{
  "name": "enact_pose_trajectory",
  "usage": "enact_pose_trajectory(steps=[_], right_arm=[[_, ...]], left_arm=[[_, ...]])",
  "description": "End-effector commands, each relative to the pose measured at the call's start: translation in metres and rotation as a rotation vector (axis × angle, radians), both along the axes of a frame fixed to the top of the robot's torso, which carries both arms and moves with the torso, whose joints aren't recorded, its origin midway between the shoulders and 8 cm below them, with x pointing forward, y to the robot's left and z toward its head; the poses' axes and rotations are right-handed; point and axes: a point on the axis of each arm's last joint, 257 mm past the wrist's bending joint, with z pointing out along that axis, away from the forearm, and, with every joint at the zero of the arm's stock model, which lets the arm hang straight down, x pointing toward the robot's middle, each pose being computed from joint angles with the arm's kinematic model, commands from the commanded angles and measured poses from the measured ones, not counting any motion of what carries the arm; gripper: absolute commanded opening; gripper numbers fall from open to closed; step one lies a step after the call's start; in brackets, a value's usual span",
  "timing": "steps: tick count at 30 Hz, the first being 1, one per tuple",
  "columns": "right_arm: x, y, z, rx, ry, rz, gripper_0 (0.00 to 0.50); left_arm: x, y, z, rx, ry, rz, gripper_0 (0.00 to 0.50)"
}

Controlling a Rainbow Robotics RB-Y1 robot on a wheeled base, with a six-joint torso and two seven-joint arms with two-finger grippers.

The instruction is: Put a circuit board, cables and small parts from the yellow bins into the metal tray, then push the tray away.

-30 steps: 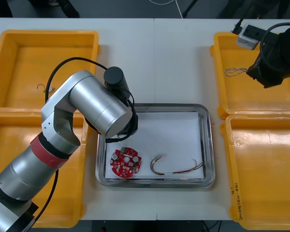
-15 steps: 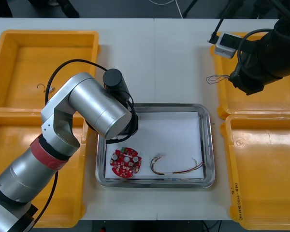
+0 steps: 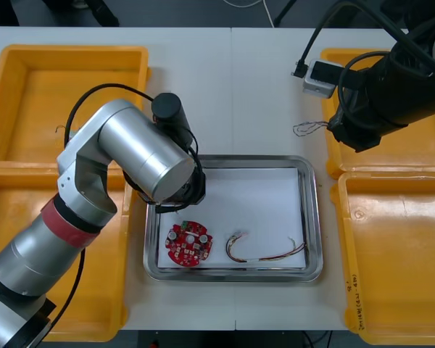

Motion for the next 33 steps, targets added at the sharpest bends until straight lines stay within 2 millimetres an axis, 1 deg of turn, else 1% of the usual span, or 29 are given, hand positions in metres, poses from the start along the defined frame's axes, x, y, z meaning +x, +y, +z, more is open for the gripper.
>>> enact_pose_trajectory(steps=[1,3,7,12,14,16,21,24,28,30,33], right_arm=[[-0.007,-0.001,0.001,-0.035,-0.010,0.000,0.000],[-0.009,0.003,-0.003,-0.050,-0.009,0.010,0.000],[-0.014,0.009,-0.011,-0.061,0.011,0.022,0.000],[-0.021,0.021,-0.023,-0.087,0.039,0.051,0.000],[-0.024,0.024,-0.030,-0.101,0.051,0.059,0.000],[-0.027,0.031,-0.035,-0.098,0.057,0.054,0.000],[-0.034,0.060,-0.049,-0.081,0.076,0.050,0.000],[-0.039,0.074,-0.057,-0.089,0.082,0.059,0.000],[-0.042,0.087,-0.066,-0.110,0.075,0.076,0.000],[-0.044,0.095,-0.075,-0.111,0.084,0.089,0.000],[-0.044,0.106,-0.082,-0.097,0.090,0.103,0.000]], left_arm=[[0.016,0.011,0.062,-0.062,-0.055,0.092,0.500],[0.016,0.018,0.077,-0.066,-0.056,0.093,0.500],[0.019,0.030,0.097,-0.074,-0.064,0.095,0.500],[0.026,0.054,0.125,-0.085,-0.081,0.098,0.500],[0.028,0.063,0.133,-0.088,-0.087,0.100,0.500],[0.030,0.072,0.141,-0.094,-0.092,0.100,0.500],[0.040,0.101,0.167,-0.077,-0.128,0.068,0.500],[0.044,0.114,0.175,-0.075,-0.128,0.059,0.500],[0.050,0.131,0.183,-0.065,-0.127,0.056,0.500],[0.056,0.143,0.188,-0.052,-0.125,0.055,0.500],[0.062,0.155,0.192,-0.041,-0.121,0.055,0.500]])
